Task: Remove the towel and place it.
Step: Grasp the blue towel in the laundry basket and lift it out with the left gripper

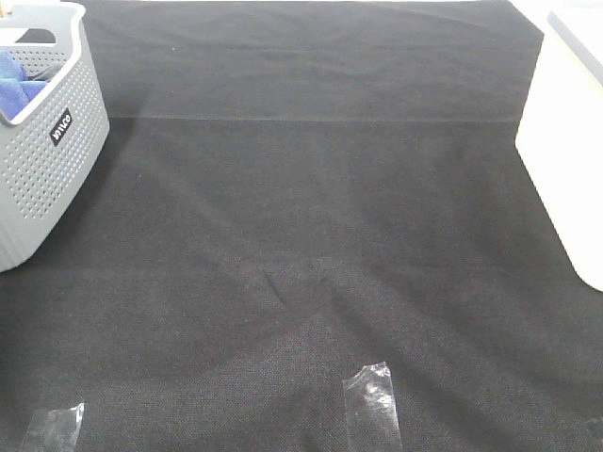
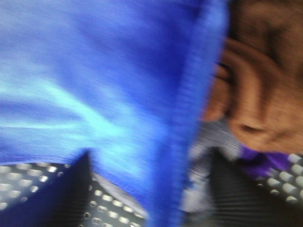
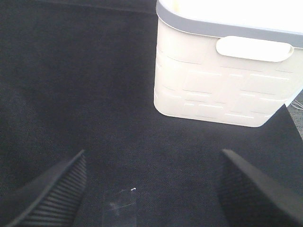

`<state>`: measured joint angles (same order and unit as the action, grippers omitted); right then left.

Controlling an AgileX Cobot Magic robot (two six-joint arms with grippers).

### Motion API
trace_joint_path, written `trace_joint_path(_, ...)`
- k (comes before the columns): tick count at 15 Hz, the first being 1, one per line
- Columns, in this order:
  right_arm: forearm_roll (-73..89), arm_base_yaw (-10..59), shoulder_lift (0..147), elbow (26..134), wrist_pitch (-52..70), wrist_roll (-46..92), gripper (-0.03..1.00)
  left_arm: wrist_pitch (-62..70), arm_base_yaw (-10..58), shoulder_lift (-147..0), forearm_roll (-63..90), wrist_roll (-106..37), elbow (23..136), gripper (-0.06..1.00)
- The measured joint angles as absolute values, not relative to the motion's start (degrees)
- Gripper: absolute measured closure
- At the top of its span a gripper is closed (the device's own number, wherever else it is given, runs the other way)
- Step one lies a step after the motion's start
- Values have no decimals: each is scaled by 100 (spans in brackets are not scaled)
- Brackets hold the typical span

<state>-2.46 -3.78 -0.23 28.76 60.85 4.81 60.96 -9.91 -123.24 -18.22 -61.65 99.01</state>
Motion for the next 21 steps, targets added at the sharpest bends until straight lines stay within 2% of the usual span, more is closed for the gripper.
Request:
trace_joint_path(1,-246,-378,-23,2876,6085,481,21,6102,-991,-12324,-1822,-6165,9901,84)
trace_joint_path(2,-246,-378,-23,2876,6085,481,21,6102,-991,-12324,-1822,-6165,9901,87)
trace_joint_path(6,-246,-378,-23,2876,6085,481,21,6096,-991,-12313,-1805,-6148,9901,94)
trace_joint_path(8,-246,-378,-23,2876,6085,481,21,6102,-991,-12210,-1805,-6148,9964,94)
trace_joint_path(15,-246,-378,-23,2876,6085,481,21,6159,-934,-11230,-1484,-5884,11287,94)
trace_joint_path(21,-246,-378,-23,2876,6085,481,21,5770,-241,-10416,-1473,-5787,11465,94)
